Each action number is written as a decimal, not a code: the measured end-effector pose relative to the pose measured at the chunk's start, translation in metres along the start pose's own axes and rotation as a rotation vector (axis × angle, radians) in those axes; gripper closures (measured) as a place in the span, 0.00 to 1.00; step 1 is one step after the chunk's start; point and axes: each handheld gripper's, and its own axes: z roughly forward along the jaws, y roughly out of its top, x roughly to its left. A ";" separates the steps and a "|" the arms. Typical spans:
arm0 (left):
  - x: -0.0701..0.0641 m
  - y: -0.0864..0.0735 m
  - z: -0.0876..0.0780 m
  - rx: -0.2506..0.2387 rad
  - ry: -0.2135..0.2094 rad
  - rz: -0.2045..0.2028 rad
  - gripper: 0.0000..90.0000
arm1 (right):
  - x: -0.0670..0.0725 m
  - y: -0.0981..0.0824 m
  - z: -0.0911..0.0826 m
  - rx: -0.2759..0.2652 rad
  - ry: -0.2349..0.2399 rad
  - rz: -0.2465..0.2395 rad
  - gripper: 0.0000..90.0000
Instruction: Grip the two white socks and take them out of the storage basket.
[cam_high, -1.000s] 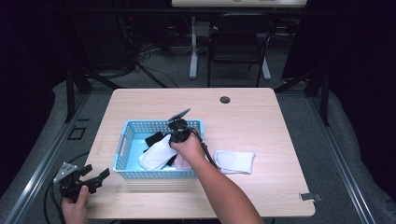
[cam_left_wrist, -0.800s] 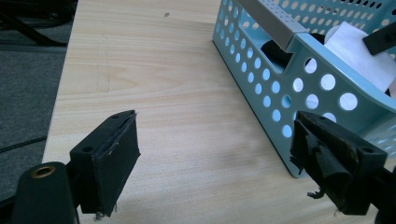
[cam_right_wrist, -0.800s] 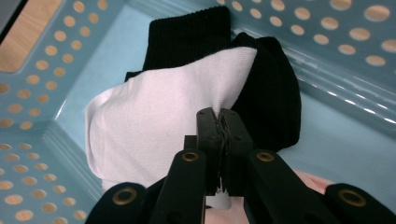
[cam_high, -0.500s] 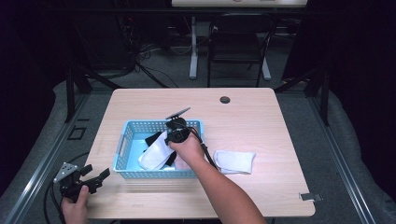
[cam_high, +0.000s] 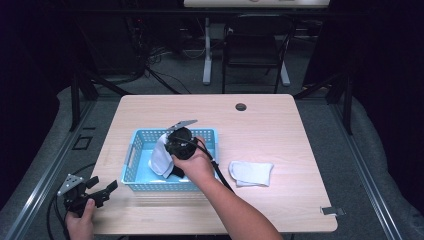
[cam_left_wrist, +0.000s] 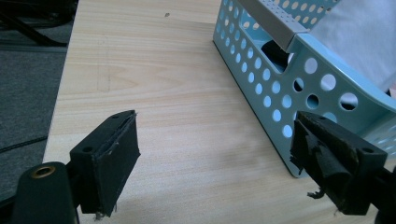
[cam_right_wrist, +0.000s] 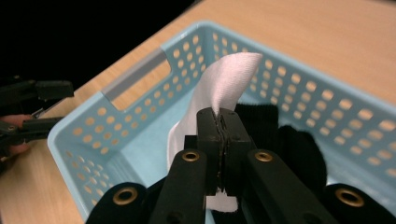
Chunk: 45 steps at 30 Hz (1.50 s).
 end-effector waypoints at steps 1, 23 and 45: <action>0.000 0.000 0.000 -0.001 0.001 0.000 0.17 | 0.002 0.000 -0.003 -0.026 -0.005 -0.011 0.99; -0.001 0.000 0.001 -0.006 0.001 -0.001 0.17 | 0.027 -0.007 -0.061 -0.311 -0.053 -0.101 0.99; -0.001 0.000 0.000 -0.004 0.004 0.004 0.17 | 0.012 -0.026 -0.131 -0.377 -0.048 -0.085 0.99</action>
